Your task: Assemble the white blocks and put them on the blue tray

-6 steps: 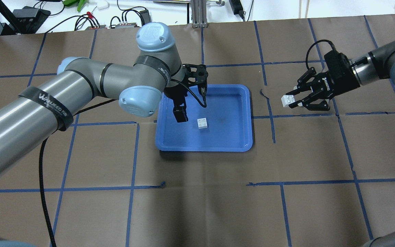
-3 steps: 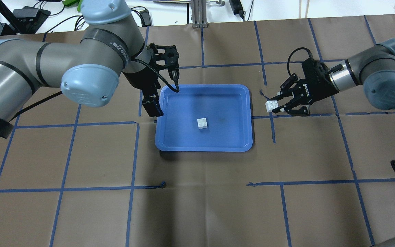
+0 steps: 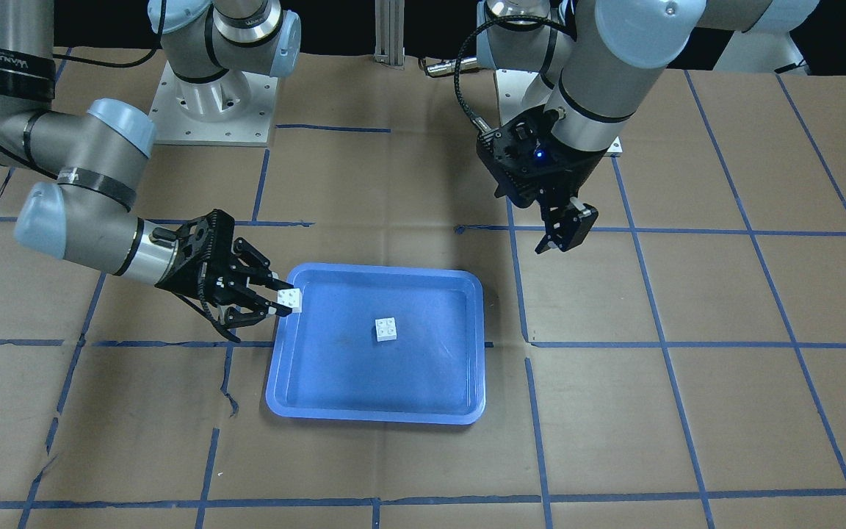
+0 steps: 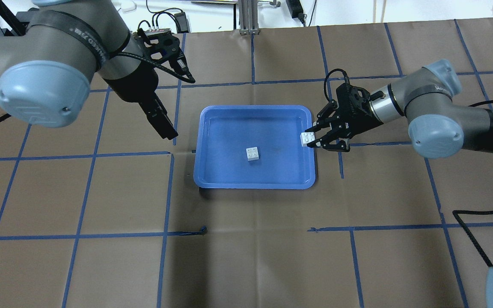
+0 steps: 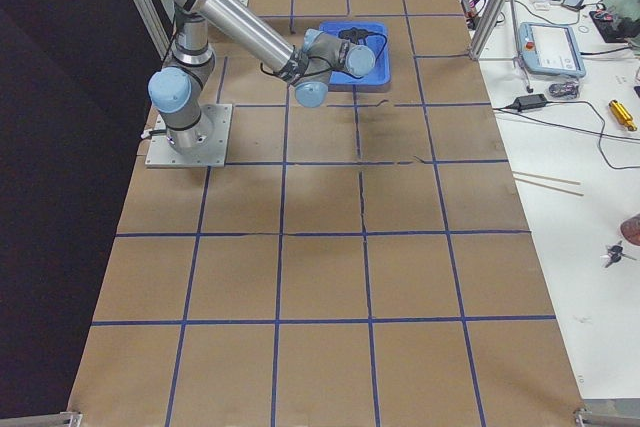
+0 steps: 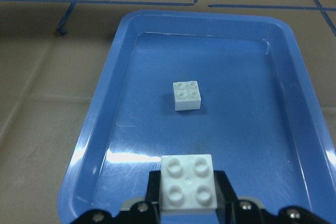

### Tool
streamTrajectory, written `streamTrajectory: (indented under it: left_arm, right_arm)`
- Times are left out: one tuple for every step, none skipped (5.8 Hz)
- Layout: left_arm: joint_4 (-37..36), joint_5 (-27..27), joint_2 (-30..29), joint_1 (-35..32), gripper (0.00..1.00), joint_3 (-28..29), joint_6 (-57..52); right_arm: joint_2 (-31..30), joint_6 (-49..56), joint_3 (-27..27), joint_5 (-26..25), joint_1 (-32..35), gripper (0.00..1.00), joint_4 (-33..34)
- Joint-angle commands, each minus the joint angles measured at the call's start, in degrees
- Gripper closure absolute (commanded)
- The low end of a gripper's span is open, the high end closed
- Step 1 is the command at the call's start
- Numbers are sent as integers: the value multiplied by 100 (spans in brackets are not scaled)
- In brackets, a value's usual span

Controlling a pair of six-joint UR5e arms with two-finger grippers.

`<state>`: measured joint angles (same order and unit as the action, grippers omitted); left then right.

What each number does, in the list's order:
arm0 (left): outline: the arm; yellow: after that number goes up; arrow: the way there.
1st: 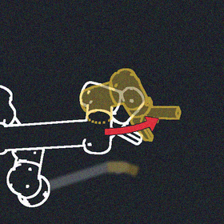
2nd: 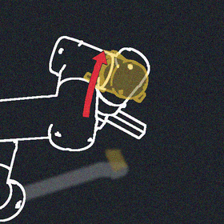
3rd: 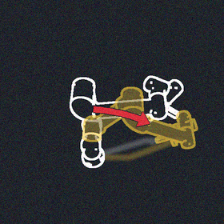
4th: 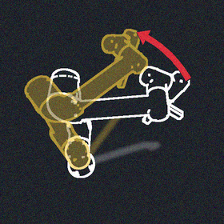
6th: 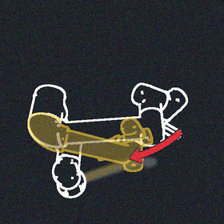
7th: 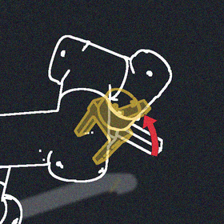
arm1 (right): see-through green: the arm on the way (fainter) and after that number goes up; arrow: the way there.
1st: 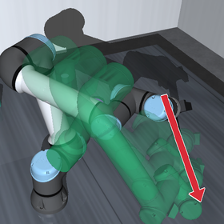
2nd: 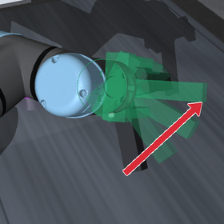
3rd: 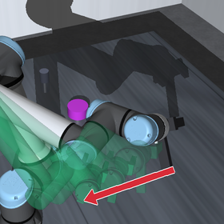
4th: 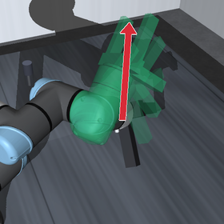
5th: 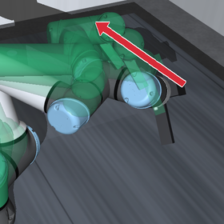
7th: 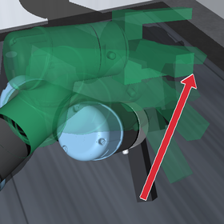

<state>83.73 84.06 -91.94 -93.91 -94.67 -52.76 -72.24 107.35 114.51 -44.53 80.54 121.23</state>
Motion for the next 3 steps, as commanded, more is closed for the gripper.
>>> streamTrajectory:
  left_arm:
    - [143, 310, 186, 65, 1, 133, 1670]
    - [135, 365, 177, 83, 1, 307, 2786]
    - [170, 487, 142, 92, 1, 527, 3806]
  right_arm:
    - [506, -931, 18, 15, 609, 90, 1309]
    - [788, -1335, 18, 6, 795, 90, 1907]
    - [1000, -1418, 36, 15, 832, 90, 2148]
